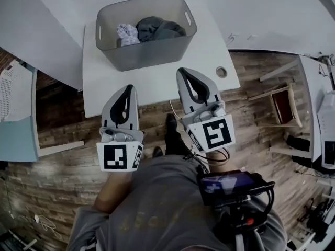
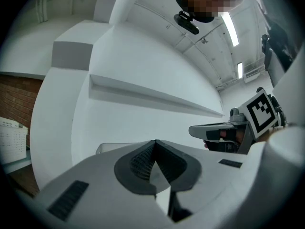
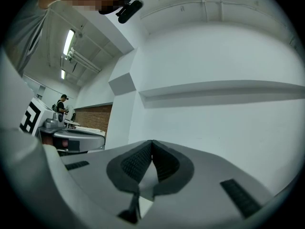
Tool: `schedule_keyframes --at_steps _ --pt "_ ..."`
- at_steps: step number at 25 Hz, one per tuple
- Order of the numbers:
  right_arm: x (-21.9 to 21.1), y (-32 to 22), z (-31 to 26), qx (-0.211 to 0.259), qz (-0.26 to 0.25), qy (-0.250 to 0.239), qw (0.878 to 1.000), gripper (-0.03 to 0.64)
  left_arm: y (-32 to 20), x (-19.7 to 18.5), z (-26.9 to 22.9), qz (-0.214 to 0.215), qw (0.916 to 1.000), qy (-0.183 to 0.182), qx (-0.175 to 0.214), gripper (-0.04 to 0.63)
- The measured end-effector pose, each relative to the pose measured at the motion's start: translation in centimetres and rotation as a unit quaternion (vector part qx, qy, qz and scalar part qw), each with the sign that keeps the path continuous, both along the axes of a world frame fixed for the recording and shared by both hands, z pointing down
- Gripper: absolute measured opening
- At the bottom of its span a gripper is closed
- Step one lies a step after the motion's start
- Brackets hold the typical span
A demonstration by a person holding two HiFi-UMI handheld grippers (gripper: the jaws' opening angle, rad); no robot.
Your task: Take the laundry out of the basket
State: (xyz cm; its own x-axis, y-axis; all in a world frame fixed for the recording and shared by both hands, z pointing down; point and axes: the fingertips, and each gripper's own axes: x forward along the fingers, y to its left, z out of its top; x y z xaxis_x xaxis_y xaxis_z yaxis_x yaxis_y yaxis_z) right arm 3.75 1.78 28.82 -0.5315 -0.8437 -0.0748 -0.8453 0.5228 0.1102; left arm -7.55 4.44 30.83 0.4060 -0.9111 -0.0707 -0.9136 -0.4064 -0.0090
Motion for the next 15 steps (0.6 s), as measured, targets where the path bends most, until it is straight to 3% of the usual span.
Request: schedule_keyframes --at_steps 9,15 --pt "2.7 -5.9 -1.0 -0.002 -0.033 -0.014 0.999 0.008 -7.0 2.8 0.0 -0.007 0.9997 0.007 -0.021 0.008" --pt "2.5 -11.7 -4.6 0.021 -0.104 -0.013 0.994 0.008 -11.6 2.8 -2.7 -0.066 0.9977 -0.009 -0.011 0.008"
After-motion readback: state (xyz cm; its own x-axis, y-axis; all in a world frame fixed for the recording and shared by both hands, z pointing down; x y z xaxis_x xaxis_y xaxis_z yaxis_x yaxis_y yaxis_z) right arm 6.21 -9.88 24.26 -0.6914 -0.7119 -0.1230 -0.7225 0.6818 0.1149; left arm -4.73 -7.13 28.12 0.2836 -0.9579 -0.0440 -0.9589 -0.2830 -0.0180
